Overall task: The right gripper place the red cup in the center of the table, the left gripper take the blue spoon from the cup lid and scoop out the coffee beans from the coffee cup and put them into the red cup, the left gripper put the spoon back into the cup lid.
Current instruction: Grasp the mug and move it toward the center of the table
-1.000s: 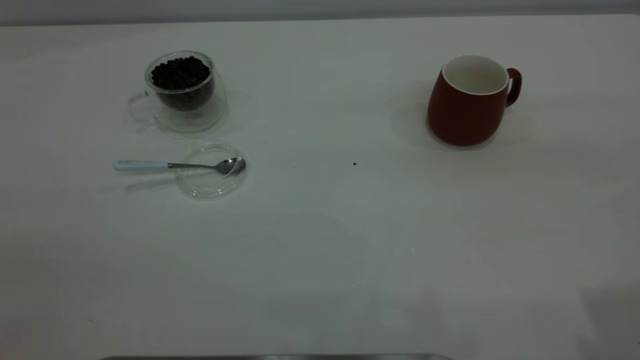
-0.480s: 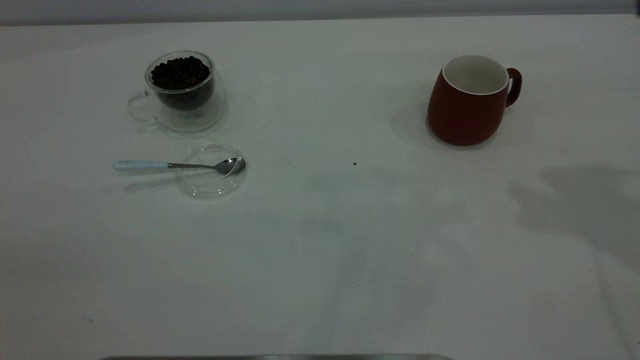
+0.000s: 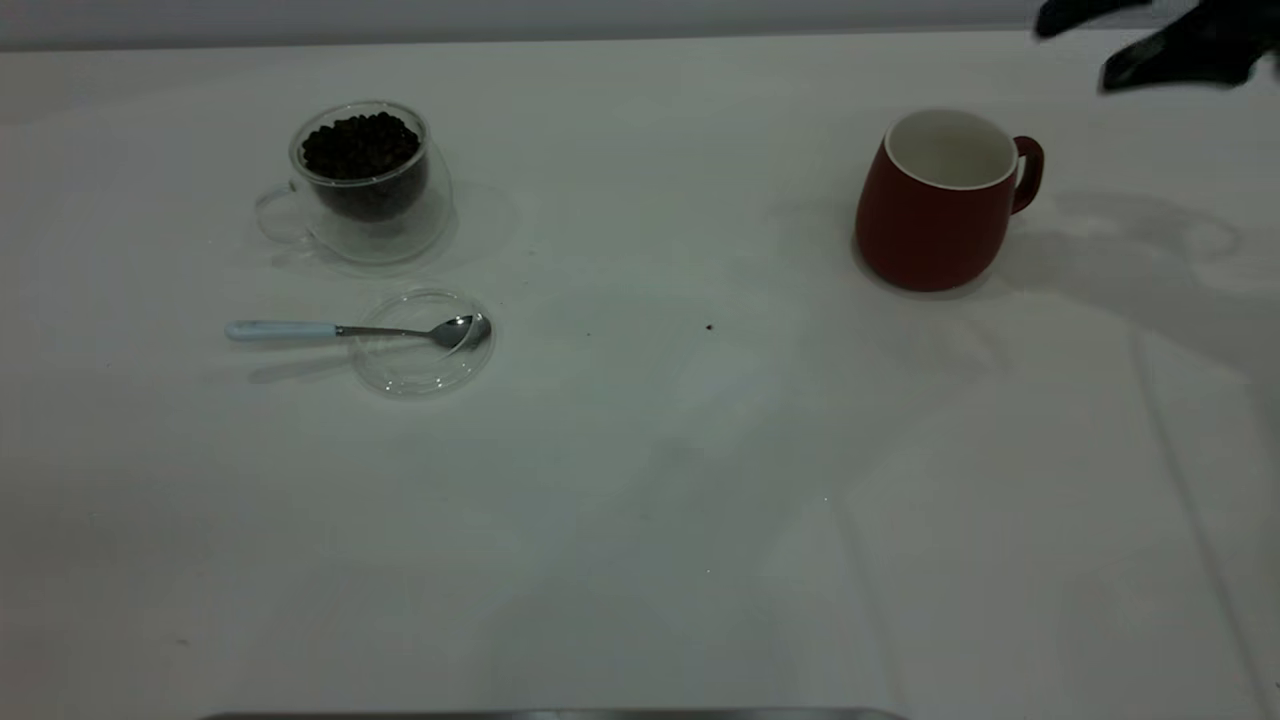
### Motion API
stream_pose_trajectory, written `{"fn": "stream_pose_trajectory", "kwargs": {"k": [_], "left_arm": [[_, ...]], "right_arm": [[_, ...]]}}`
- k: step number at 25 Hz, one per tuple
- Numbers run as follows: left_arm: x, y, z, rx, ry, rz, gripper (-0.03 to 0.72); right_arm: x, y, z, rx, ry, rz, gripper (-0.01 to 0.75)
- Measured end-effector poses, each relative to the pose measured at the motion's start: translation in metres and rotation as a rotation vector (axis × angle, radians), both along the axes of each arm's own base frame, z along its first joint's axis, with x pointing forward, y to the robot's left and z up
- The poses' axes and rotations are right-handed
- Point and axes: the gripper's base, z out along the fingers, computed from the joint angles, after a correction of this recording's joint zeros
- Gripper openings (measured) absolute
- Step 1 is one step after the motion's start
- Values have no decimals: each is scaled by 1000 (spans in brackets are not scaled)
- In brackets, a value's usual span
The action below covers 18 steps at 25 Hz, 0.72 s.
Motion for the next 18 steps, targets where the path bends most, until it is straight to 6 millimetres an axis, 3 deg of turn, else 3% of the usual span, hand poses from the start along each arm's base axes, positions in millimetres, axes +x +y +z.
{"fn": "stream_pose_trajectory", "kwargs": {"k": [4,11,18], "left_arm": [[0,0,0,0,0,0,596],[0,0,0,0,0,0,596],[0,0,0,0,0,0,596]], "right_arm": [[13,0,-25,47,56,-5,590],[10,2,-57,93,146,-35,590],[12,4,-64,180,166,-124,590]]}}
